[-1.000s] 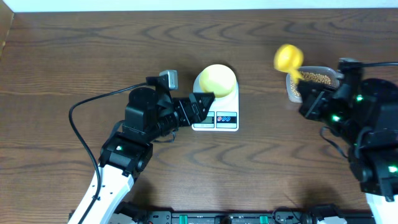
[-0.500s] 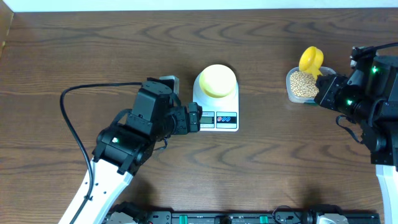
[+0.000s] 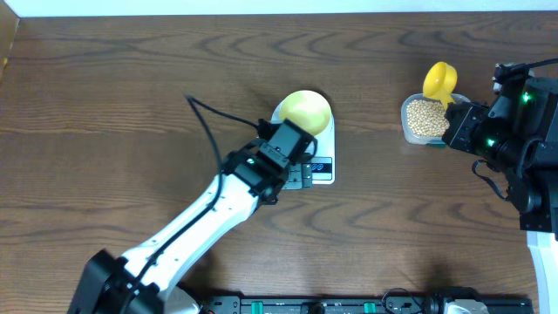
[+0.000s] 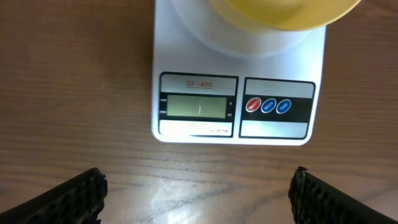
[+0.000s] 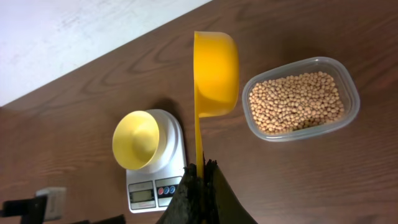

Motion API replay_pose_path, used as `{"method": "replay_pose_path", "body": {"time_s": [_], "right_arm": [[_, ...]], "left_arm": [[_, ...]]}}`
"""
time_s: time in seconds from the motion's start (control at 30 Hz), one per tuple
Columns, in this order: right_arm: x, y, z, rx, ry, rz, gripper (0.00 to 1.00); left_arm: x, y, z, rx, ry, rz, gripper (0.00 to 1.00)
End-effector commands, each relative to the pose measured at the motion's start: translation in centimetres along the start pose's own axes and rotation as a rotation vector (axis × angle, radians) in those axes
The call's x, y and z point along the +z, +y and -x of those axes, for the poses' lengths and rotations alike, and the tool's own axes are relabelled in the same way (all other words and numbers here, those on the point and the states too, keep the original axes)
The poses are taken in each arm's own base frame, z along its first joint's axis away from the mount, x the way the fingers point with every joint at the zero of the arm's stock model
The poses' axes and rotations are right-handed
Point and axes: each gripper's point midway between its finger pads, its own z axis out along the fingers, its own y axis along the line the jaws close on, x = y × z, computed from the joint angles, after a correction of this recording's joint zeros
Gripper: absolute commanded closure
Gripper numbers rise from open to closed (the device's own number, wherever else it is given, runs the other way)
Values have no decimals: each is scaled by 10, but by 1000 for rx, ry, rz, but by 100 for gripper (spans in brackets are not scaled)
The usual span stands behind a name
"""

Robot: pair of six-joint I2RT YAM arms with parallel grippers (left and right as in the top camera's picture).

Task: Scoop item into bowl and weigh 50g on scale

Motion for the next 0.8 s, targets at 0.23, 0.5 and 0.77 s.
{"method": "replay_pose_path", "body": {"time_s": [0.23,0.5,0.77], "right_arm": [[-9,-2,11,-16,-44,-17,99],[-9,-2,11,-15,-42,-18,99],[-9,-2,10,-15,-40,-18,99]], "left_arm": [[58,10,1,-115,-26,149,5],[82,-3,-5,-44,20,102,5],[85,0,-5,-35,17,118,5]]}}
